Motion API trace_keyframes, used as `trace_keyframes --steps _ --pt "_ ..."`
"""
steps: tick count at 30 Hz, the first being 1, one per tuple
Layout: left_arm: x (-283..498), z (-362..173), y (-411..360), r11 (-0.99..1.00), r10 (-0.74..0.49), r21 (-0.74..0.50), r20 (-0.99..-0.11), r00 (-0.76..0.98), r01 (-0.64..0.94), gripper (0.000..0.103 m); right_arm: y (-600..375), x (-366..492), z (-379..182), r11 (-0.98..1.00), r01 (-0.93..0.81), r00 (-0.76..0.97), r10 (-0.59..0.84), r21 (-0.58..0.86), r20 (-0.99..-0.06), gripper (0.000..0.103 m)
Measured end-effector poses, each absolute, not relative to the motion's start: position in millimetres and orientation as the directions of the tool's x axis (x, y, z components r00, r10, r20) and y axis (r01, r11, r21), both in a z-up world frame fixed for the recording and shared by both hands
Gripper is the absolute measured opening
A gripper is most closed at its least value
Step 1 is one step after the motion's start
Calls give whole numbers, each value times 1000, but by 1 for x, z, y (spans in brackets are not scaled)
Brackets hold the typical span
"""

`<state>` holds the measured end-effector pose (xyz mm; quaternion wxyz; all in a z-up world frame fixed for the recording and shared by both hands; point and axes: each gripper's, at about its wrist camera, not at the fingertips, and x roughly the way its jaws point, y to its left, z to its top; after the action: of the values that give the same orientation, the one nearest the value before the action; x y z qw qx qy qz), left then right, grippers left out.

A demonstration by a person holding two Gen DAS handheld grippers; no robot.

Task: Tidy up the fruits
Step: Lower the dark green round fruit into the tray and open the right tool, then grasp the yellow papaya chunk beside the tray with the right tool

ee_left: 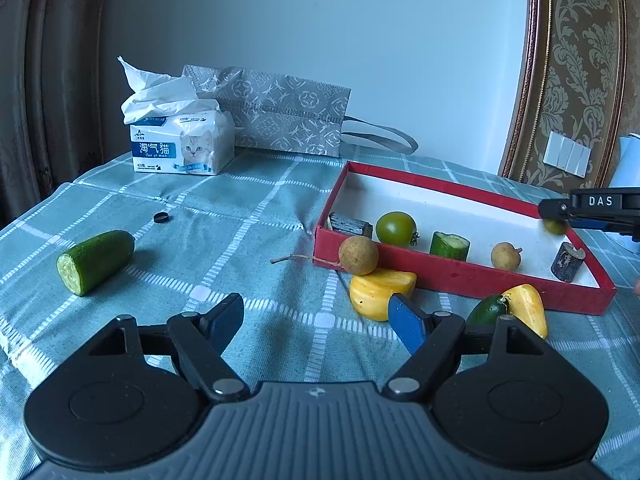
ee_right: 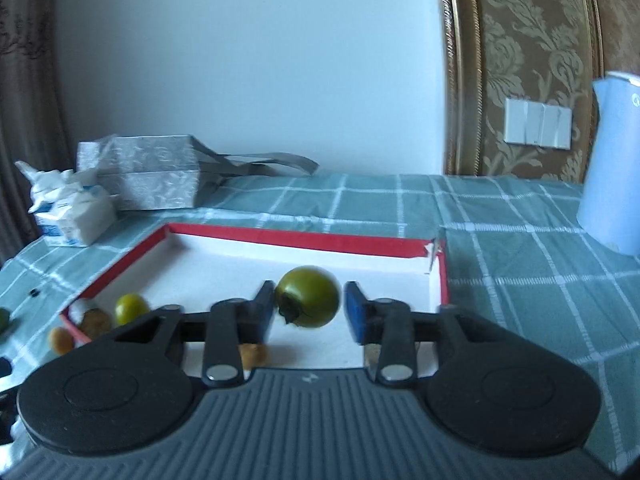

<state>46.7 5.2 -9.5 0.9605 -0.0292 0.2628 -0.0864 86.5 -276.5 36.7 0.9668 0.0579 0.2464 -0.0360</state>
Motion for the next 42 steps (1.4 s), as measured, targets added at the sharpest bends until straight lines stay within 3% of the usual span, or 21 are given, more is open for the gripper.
trace_keyframes --steps 8,15,34,42 --pt "48 -10 6 983 -182 -110 -502 845 146 79 -267 55 38 991 58 895 4 125 -447 52" --pt "49 -11 8 983 -181 -124 -507 843 136 79 -229 7 19 992 -36 861 90 117 -501 52" --pt "50 -11 9 982 -186 -133 -515 837 136 79 -201 20 0 993 -49 825 101 109 -557 52" --pt "50 -12 9 981 -187 -135 -516 836 136 79 -206 29 -8 977 -60 804 169 205 -570 42"
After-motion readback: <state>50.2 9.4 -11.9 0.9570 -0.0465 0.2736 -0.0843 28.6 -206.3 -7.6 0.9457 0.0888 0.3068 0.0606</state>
